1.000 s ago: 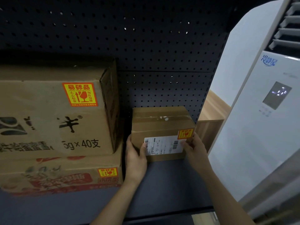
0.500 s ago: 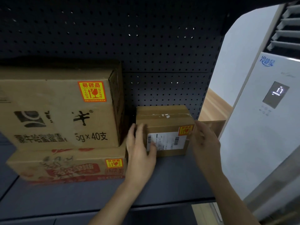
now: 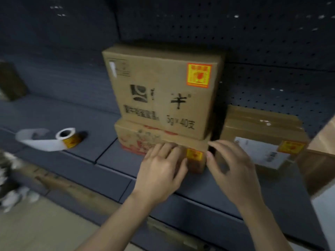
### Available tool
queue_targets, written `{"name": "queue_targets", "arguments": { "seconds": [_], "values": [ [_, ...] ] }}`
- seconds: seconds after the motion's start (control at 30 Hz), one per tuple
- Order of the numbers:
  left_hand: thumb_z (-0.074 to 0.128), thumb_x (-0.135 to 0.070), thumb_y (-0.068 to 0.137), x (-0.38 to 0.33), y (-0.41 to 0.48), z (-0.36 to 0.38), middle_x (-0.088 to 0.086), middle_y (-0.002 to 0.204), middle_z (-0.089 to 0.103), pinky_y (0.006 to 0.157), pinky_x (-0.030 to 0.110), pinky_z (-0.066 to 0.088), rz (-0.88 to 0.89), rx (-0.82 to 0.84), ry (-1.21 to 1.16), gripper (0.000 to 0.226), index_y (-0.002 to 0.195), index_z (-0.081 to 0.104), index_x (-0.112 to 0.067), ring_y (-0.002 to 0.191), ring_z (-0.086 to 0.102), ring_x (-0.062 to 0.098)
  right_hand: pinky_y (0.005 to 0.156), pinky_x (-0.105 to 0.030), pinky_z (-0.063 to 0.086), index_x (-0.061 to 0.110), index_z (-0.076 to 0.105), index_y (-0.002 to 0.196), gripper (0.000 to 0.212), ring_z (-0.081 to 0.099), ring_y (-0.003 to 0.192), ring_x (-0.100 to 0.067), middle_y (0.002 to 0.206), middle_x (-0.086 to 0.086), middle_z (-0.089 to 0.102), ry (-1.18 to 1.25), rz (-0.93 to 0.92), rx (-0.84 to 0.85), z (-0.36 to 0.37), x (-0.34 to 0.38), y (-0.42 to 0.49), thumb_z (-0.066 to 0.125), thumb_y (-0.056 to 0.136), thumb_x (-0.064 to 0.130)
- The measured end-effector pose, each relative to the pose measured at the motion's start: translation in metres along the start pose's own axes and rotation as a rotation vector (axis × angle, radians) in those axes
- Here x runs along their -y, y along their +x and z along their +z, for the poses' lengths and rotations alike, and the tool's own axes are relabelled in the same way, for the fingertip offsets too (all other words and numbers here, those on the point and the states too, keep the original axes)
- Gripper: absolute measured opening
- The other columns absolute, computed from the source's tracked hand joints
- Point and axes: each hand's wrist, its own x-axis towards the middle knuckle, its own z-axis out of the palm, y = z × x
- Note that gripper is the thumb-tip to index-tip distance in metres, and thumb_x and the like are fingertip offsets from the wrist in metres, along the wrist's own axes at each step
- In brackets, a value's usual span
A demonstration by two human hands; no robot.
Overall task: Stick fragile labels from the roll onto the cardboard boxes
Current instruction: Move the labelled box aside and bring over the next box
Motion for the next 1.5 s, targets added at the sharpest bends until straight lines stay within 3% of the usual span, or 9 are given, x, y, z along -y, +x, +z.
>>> {"name": "queue_targets", "arguments": {
  "seconds": [0.13, 0.23, 0.6, 0.73, 0.9, 1.0, 1.2, 1.37, 1.5],
  "values": [
    [0.045, -0.041, 0.097, 0.067, -0.032, -0.032, 0.003, 0.108, 0.066, 0.082, 0.041, 0.051, -0.189, -0.020, 0.186, 0.038, 0.110, 0.067, -0.014, 0.104, 0.060, 0.028, 0.088, -0.032, 0.053, 0.014, 0.069, 0.113, 0.035, 0.061, 0.104, -0.017, 0.111, 0.000, 0.067, 0.081, -0.127, 0.064, 0.056, 0.048, 0.021, 0.048, 0.096, 0.036],
    [0.049, -0.041, 0.095, 0.123, -0.063, -0.064, 0.001, 0.105, 0.066, 0.078, 0.038, 0.050, -0.318, -0.067, 0.294, 0.033, 0.107, 0.067, -0.017, 0.100, 0.060, 0.026, 0.090, -0.040, 0.052, 0.015, 0.070, 0.113, 0.033, 0.063, 0.105, -0.020, 0.112, 0.000, 0.068, 0.127, -0.220, 0.122, 0.106, 0.094, 0.039, 0.049, 0.096, 0.034],
    [0.044, -0.045, 0.095, 0.337, -0.187, -0.194, -0.001, 0.105, 0.068, 0.080, 0.039, 0.051, -0.759, -0.173, 0.471, 0.037, 0.109, 0.067, -0.020, 0.099, 0.061, 0.024, 0.091, -0.027, 0.042, 0.019, 0.067, 0.119, 0.041, 0.061, 0.102, -0.015, 0.114, 0.005, 0.066, 0.285, -0.478, 0.358, 0.292, 0.316, 0.092, 0.044, 0.093, 0.039],
    [0.044, -0.046, 0.094, 0.397, -0.219, -0.235, -0.001, 0.101, 0.067, 0.079, 0.039, 0.051, -0.856, -0.206, 0.506, 0.037, 0.108, 0.067, -0.020, 0.098, 0.060, 0.024, 0.089, -0.035, 0.049, 0.019, 0.068, 0.119, 0.040, 0.062, 0.101, -0.016, 0.113, 0.005, 0.067, 0.332, -0.534, 0.395, 0.349, 0.385, 0.108, 0.046, 0.092, 0.039],
    [0.042, -0.047, 0.094, 0.459, -0.266, -0.265, -0.002, 0.100, 0.068, 0.078, 0.038, 0.050, -1.028, -0.221, 0.561, 0.036, 0.101, 0.067, -0.022, 0.096, 0.061, 0.023, 0.091, -0.027, 0.041, 0.022, 0.067, 0.121, 0.031, 0.061, 0.106, -0.014, 0.116, 0.007, 0.066, 0.376, -0.604, 0.477, 0.419, 0.457, 0.118, 0.057, 0.095, 0.033],
    [0.047, -0.045, 0.093, 0.491, -0.287, -0.278, -0.005, 0.100, 0.068, 0.074, 0.034, 0.048, -1.136, -0.228, 0.577, 0.030, 0.102, 0.066, -0.024, 0.094, 0.060, 0.021, 0.093, -0.037, 0.048, 0.020, 0.066, 0.124, 0.030, 0.060, 0.110, -0.018, 0.120, 0.004, 0.066, 0.433, -0.599, 0.568, 0.467, 0.495, 0.121, 0.062, 0.096, 0.028],
    [0.037, -0.051, 0.091, 0.571, -0.299, -0.306, -0.004, 0.096, 0.068, 0.070, 0.038, 0.052, -1.276, -0.284, 0.606, 0.041, 0.104, 0.065, -0.024, 0.091, 0.061, 0.022, 0.095, -0.031, 0.039, 0.020, 0.064, 0.127, 0.033, 0.057, 0.114, -0.017, 0.124, 0.003, 0.064, 0.533, -0.639, 0.670, 0.563, 0.572, 0.139, 0.060, 0.096, 0.030],
    [0.032, -0.057, 0.090, 0.651, -0.289, -0.329, -0.004, 0.104, 0.068, 0.077, 0.039, 0.052, -1.346, -0.317, 0.610, 0.055, 0.114, 0.065, -0.021, 0.097, 0.061, 0.022, 0.092, -0.034, 0.045, 0.021, 0.064, 0.124, 0.033, 0.060, 0.109, -0.015, 0.118, 0.006, 0.065, 0.605, -0.676, 0.716, 0.633, 0.628, 0.176, 0.056, 0.096, 0.036],
    [0.034, -0.055, 0.091, 0.705, -0.279, -0.345, -0.006, 0.107, 0.067, 0.074, 0.038, 0.052, -1.382, -0.323, 0.627, 0.051, 0.116, 0.064, -0.022, 0.097, 0.059, 0.022, 0.093, -0.031, 0.040, 0.022, 0.064, 0.124, 0.032, 0.061, 0.109, -0.014, 0.118, 0.006, 0.066, 0.608, -0.708, 0.732, 0.681, 0.665, 0.205, 0.059, 0.095, 0.035]
  ]
}}
